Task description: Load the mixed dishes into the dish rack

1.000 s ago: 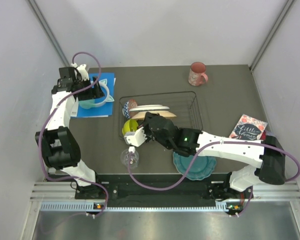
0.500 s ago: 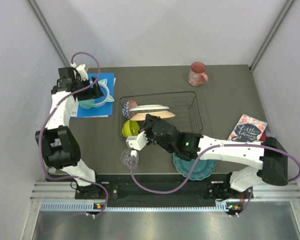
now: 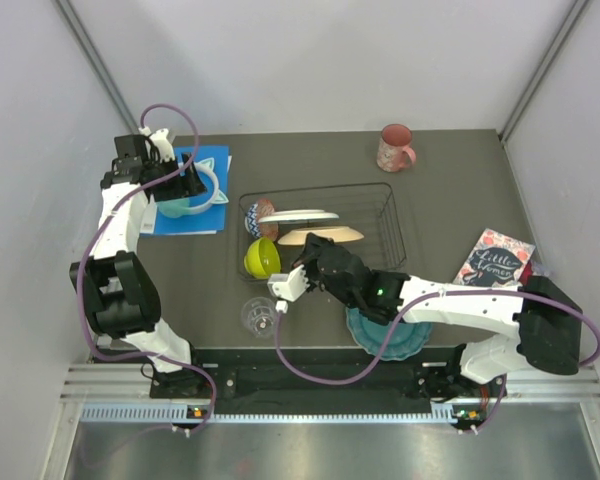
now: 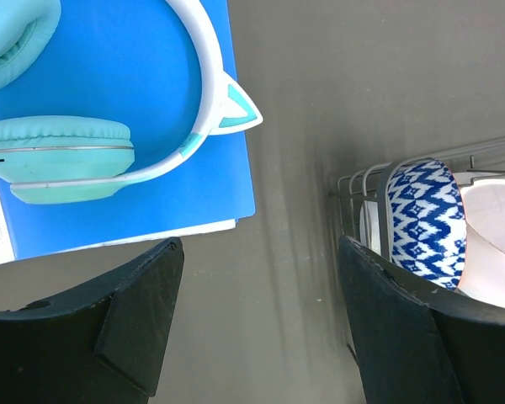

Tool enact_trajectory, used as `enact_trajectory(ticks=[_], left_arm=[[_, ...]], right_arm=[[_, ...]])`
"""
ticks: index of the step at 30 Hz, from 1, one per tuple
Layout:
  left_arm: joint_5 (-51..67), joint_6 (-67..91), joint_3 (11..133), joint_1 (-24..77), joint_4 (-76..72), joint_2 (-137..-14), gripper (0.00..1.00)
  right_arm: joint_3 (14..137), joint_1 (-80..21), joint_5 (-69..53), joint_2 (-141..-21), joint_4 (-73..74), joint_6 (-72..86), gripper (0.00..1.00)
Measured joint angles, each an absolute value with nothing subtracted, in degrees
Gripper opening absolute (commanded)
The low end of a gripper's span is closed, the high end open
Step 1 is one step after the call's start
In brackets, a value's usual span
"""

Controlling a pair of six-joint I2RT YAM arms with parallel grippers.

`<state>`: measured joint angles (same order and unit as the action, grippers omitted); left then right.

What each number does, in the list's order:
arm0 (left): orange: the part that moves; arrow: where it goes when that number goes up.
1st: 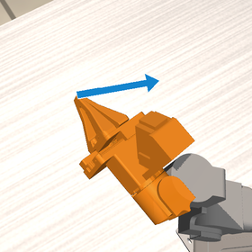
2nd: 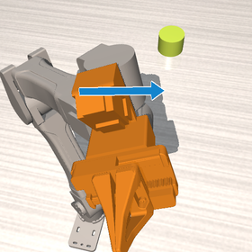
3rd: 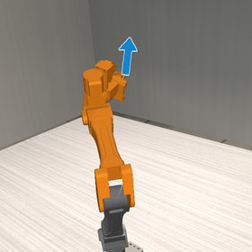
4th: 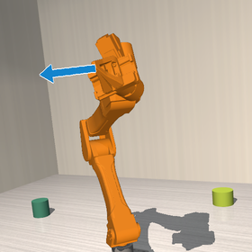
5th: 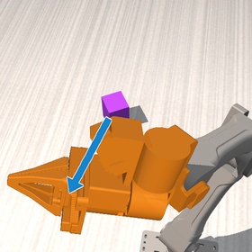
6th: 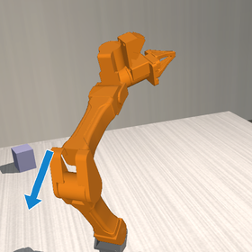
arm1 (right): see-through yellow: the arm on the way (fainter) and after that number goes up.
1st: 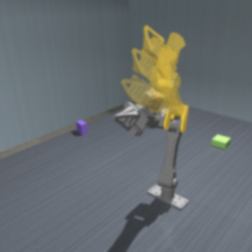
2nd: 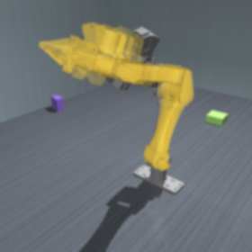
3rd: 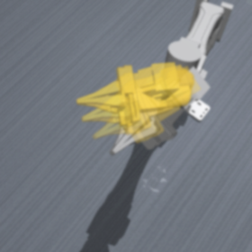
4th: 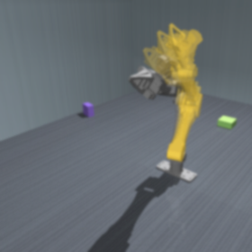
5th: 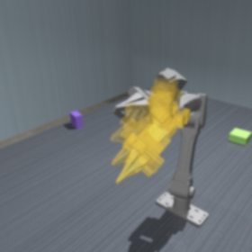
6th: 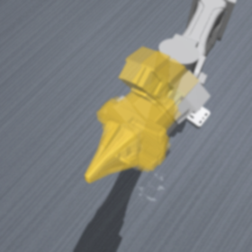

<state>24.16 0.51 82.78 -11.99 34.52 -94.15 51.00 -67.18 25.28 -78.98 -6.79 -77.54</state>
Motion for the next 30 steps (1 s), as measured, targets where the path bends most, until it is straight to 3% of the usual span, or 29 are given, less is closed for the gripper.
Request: enact_trajectory(ticks=[28, 30], left_arm=[[24.67, 0.49, 81.19, -12.71, 33.78, -94.17, 0.77], [24.69, 0.49, 81.19, -12.97, 33.76, -94.17, 0.77]], right_arm=[[55.64, -65.71, 19.84, -87.74, -11.16, -72.86, 0.00], [55.64, -65.69, 19.92, -87.96, -11.14, -72.82, 0.07]])
